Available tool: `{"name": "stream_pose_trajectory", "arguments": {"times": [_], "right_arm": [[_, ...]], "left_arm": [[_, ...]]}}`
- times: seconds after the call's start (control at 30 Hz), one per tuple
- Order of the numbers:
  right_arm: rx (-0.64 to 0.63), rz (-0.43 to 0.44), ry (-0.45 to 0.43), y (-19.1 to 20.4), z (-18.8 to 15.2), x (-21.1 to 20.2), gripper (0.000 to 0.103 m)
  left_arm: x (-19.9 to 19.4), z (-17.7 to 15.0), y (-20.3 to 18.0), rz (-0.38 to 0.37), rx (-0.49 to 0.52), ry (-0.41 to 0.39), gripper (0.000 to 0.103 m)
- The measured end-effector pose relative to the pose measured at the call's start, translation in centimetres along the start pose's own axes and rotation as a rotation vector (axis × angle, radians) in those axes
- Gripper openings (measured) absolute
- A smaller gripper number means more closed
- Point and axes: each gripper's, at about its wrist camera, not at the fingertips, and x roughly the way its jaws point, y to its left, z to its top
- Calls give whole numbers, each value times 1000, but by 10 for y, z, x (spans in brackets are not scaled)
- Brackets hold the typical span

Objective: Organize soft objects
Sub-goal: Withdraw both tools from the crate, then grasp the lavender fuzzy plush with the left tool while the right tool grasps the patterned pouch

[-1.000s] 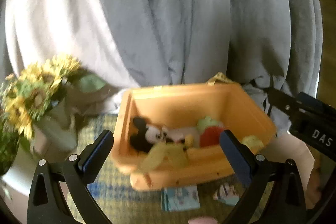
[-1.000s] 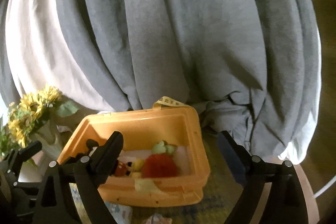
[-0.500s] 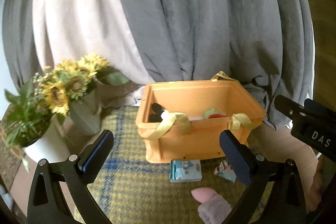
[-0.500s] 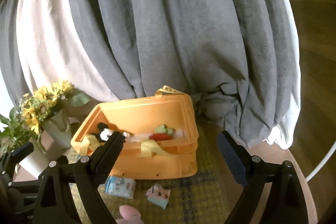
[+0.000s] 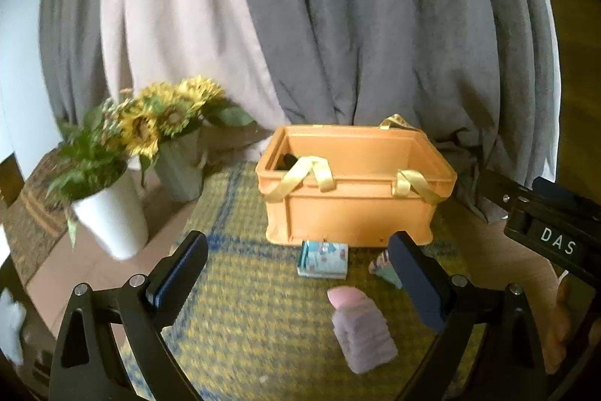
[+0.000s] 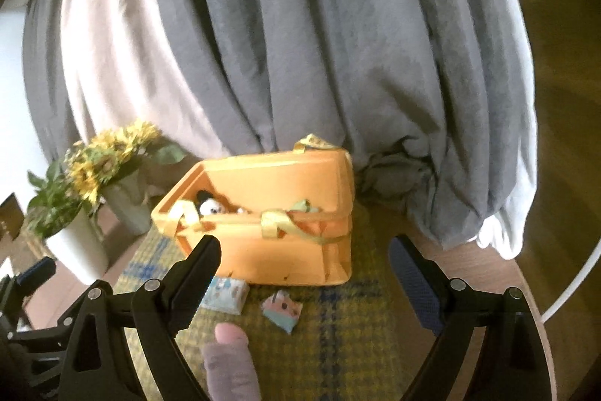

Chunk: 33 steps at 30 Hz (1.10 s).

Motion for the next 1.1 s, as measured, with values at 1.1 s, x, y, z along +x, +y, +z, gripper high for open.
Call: {"name": "stream_pose_trajectory", "arguments": {"times": [1.1], "right_arm": [[-409, 462, 325, -24, -69, 141, 70]], "left_arm": [[66, -103, -98, 295, -185, 312, 70]]}}
